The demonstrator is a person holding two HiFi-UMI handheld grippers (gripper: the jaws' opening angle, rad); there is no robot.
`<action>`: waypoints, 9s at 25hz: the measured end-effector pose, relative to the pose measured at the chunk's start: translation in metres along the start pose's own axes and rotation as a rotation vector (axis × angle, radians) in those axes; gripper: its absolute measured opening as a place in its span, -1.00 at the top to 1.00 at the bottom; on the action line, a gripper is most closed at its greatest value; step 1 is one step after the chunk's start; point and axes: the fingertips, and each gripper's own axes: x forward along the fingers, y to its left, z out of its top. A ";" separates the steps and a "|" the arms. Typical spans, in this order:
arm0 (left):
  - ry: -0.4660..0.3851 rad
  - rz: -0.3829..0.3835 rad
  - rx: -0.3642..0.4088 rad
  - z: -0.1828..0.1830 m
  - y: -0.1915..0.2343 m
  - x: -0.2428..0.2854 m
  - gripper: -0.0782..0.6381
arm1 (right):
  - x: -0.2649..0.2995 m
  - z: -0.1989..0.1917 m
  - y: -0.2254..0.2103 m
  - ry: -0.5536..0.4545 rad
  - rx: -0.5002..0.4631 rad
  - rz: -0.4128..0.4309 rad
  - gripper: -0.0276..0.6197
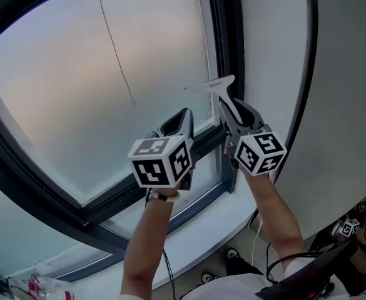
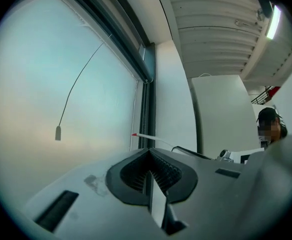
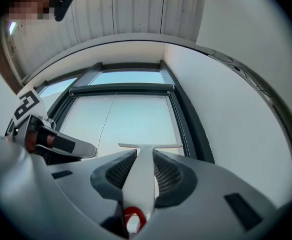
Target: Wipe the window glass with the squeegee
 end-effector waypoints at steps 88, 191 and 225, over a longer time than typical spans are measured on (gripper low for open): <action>0.103 0.031 -0.107 -0.066 0.078 0.111 0.78 | 0.161 -0.065 -0.077 -0.009 -0.095 0.058 0.64; 0.156 0.070 -0.117 -0.122 0.057 -0.040 0.78 | 0.019 -0.104 0.049 0.103 -0.110 0.039 0.64; -0.122 0.164 0.167 0.116 0.091 0.050 0.78 | 0.278 0.218 -0.004 -0.308 -0.082 0.079 0.64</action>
